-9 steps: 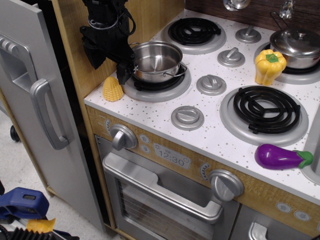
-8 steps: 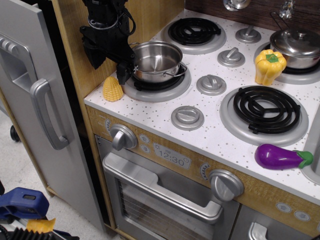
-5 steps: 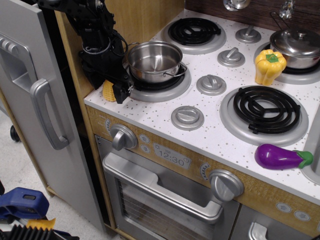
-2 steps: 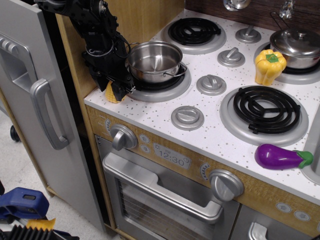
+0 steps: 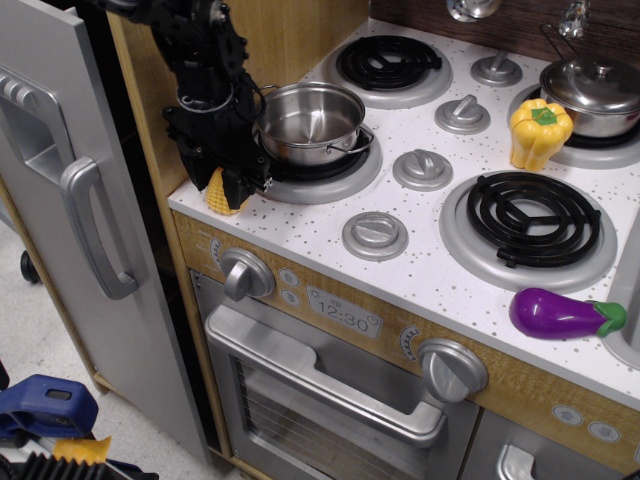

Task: Put corn in pan which is on stove

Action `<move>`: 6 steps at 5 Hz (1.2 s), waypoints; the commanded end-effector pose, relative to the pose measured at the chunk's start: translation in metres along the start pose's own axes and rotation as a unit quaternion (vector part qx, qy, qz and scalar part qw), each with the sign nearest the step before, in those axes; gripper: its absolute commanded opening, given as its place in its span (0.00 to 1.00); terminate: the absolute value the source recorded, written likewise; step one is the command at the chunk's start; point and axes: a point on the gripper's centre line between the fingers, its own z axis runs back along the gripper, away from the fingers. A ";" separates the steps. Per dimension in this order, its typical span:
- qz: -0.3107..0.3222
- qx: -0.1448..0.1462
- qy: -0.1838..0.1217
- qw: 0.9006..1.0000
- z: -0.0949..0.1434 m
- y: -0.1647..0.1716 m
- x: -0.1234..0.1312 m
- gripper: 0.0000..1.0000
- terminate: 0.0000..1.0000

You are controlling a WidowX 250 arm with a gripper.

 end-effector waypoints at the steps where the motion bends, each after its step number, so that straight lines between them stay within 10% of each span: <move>1: -0.009 0.055 -0.041 0.998 0.058 0.008 0.027 0.00 0.00; 4: -0.094 0.088 -0.126 0.984 0.096 0.008 0.080 0.00 0.00; 5: -0.091 0.082 -0.164 0.979 0.092 0.003 0.094 1.00 0.00; 6: -0.118 0.083 -0.204 0.968 0.078 -0.002 0.101 1.00 0.00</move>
